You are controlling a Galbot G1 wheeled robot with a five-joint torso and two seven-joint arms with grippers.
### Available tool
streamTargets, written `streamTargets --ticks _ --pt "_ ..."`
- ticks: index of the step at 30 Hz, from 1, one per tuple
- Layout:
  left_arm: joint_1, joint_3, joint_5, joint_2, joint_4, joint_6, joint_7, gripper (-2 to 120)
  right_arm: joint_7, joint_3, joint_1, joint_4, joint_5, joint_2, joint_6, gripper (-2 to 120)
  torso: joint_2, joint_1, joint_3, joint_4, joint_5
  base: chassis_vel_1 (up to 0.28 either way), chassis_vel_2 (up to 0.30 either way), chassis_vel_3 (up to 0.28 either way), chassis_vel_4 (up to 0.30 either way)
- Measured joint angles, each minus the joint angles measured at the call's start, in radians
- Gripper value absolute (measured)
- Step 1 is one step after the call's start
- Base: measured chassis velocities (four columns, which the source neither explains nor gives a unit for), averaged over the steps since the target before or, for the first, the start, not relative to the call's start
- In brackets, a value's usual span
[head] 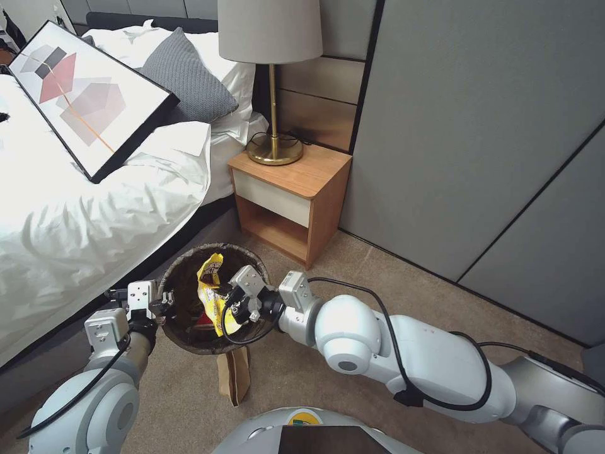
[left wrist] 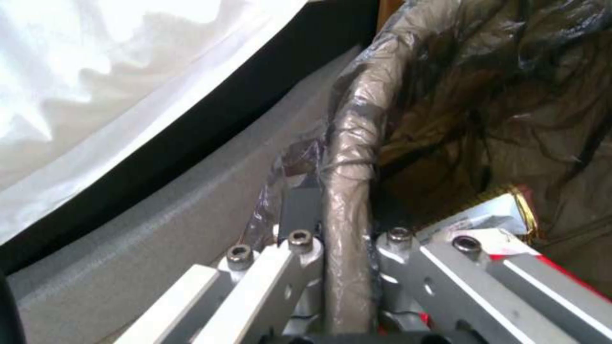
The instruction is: Pick up the trash bin, then pick up the garbage from the floor and place it into the trash bin.
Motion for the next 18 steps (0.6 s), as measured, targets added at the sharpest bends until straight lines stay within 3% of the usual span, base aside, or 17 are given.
streamTargets --ticks 3,16,18 --pt "0.000 0.000 -0.001 0.001 0.000 0.000 0.000 3 0.022 -0.004 0.001 -0.019 0.000 0.024 -0.003 24 0.000 0.000 0.000 0.0000 0.0000 0.000 0.000 0.000 0.000" --pt "-0.001 0.000 -0.003 0.000 0.000 0.000 0.000 3 0.047 -0.011 0.008 -0.056 0.000 0.074 -0.003 65 0.000 0.000 0.000 0.0000 0.0001 0.000 0.000 0.000 0.000" --pt "-0.002 0.000 -0.003 -0.001 0.000 0.000 0.000 3 0.054 -0.006 0.012 -0.057 0.000 0.084 -0.002 78 0.000 0.000 0.000 0.0001 0.0001 0.000 0.000 0.000 0.000"
